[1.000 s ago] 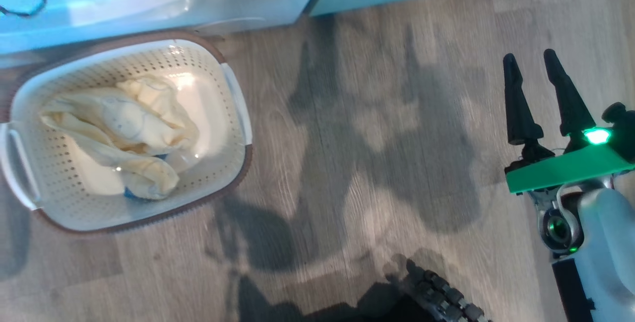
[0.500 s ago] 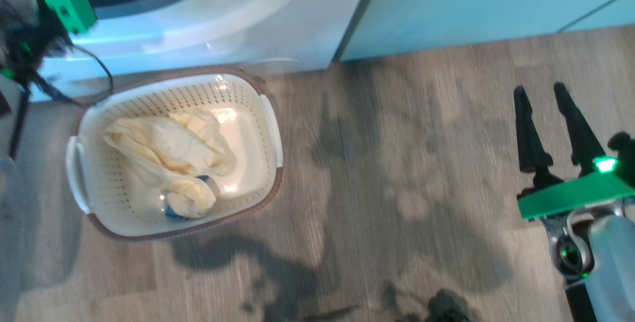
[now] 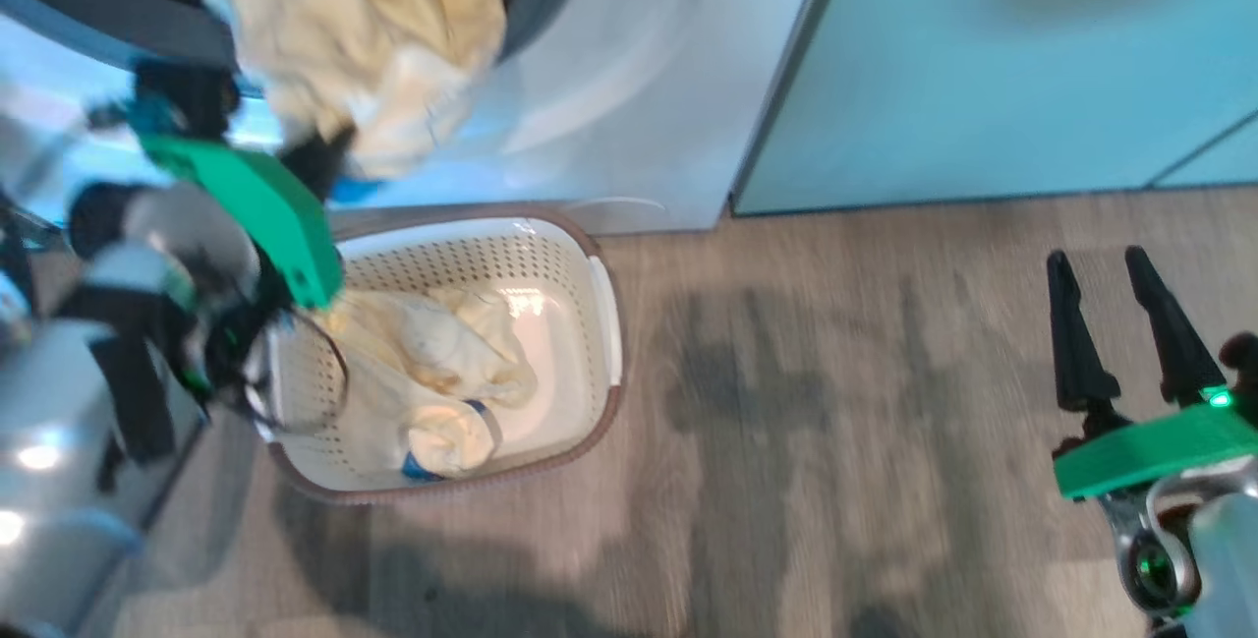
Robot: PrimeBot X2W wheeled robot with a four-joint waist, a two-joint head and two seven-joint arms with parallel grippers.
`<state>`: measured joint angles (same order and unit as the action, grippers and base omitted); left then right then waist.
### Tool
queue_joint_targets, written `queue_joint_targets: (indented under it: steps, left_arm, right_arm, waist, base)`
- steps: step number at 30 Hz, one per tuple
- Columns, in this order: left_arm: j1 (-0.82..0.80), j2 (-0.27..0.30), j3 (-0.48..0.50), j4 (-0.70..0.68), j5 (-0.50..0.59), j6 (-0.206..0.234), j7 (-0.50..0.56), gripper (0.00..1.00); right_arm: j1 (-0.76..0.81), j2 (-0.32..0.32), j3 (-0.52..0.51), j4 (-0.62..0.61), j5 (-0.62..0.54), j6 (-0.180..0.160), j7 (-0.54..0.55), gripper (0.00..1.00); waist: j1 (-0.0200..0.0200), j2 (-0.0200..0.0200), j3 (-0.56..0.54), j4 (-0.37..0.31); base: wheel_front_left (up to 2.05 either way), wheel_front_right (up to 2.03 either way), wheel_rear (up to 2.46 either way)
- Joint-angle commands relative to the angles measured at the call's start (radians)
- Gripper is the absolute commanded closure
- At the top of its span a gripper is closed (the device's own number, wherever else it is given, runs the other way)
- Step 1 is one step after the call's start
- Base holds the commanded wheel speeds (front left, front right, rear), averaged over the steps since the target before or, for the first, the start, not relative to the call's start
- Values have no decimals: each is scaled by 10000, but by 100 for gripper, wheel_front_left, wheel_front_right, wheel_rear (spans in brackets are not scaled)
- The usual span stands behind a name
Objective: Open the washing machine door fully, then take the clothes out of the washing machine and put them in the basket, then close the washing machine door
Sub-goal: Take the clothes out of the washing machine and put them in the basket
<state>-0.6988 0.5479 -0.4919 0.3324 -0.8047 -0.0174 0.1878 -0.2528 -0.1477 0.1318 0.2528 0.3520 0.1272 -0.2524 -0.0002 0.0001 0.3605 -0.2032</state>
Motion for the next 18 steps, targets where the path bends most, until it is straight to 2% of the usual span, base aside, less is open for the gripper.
queue_joint_targets:
  steps: [1, 9, 18]
  left_arm:
    - [-153, 360, 378, -428, 114, 73, -121, 100]
    - [1793, 163, -130, -1735, 489, 893, -632, 100]
    - [2768, -149, -656, -1179, 843, 1239, -1080, 100]
  right_arm:
    - [105, -191, 108, -234, -41, 35, -94, 0]
    - [412, -340, 148, -208, -37, 35, -94, 0]
    - [511, -427, 212, -262, -14, 35, -94, 0]
  waist:
    - [2, -1, -281, 253]
    - [2, -1, -821, 698]
    - [2, -1, -862, 801]
  base:
    - [0, 0, 0]
    - [0, 0, 0]
    - [0, 0, 0]
